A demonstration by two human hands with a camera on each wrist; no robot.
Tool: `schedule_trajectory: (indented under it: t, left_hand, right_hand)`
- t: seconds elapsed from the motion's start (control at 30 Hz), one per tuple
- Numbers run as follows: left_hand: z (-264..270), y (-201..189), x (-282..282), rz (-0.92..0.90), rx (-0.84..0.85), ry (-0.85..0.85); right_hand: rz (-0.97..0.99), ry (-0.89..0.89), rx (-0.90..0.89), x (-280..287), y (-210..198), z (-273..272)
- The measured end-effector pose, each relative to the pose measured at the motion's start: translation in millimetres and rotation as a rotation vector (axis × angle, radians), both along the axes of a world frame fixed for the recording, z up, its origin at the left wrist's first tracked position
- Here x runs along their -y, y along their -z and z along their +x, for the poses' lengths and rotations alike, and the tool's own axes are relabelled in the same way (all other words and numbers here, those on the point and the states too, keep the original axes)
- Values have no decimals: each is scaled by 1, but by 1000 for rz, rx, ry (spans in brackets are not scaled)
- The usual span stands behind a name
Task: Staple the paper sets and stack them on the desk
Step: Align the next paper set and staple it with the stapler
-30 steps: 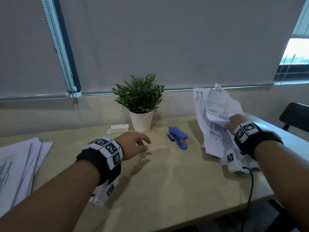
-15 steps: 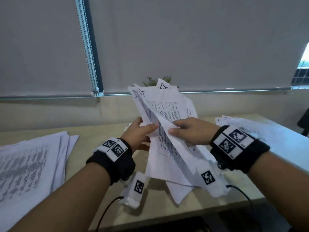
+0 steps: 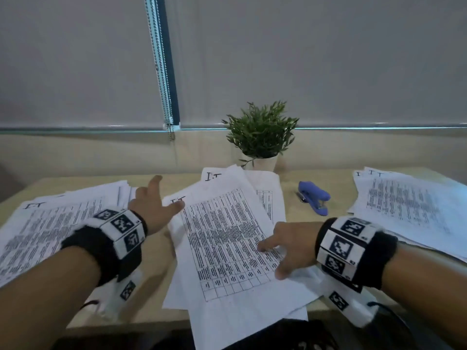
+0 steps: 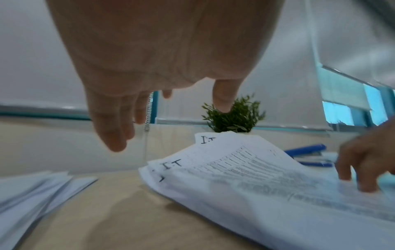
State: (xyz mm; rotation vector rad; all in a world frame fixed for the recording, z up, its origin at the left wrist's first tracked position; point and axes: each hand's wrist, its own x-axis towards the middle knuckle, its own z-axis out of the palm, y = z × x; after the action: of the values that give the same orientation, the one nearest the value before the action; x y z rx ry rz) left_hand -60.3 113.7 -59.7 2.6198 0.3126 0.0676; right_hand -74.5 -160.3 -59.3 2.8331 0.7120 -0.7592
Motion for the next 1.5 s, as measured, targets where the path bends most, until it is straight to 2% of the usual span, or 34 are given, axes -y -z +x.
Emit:
schedule_trajectory:
  t: [0.07,0.17,0.27,0.37,0.47,0.53,0.63,0.77,0.83,0.9,0.97,1.03,1.1,1.27,1.5]
  left_hand:
    - [-1,-1,12,258,-105,226]
    - [-7,5,40,477,-413,511]
    - [-5,9,49,410,-484,616]
    - [-4,10,45,417,-514,656]
    - [-8,11,46,456,-495,686]
    - [-8,14,47,449,-437,709]
    - [-4,15,49,420,-439,730]
    - [2,9,55,473,-464,707]
    - [5,7,60,459,-449,694]
    - [7,7,65,458,-439,692]
    - [10,8,68,461,-452,694]
    - [12,8,69,472,-461,699]
    - [16,8,70,497,-469,709]
    - [25,10,74,567,-512,733]
    - [29,16,76,654,-534,751]
  right_hand:
    - [-20,-9,-28,-1,-5,4]
    - [59,73,-2,3,-26,21]
    - [94,262,265,19,-35,68]
    - [-15,504,463,54,-17,112]
    - [-28,597,399,77,-2,128]
    - [60,656,357,78,0,128]
    - [156,700,366,69,-8,122]
    - [418,583,267,35,-22,95]
    - [521,498,158,14,-24,77]
    - [544,457,23,-6,-20,65]
    - [442,403,-19,-22,-14,59]
    - [252,320,35,-32,-8,60]
    - [163,281,65,-37,-2,64]
    - [157,230,7,-44,8,73]
    - [219,222,28,-54,17,88]
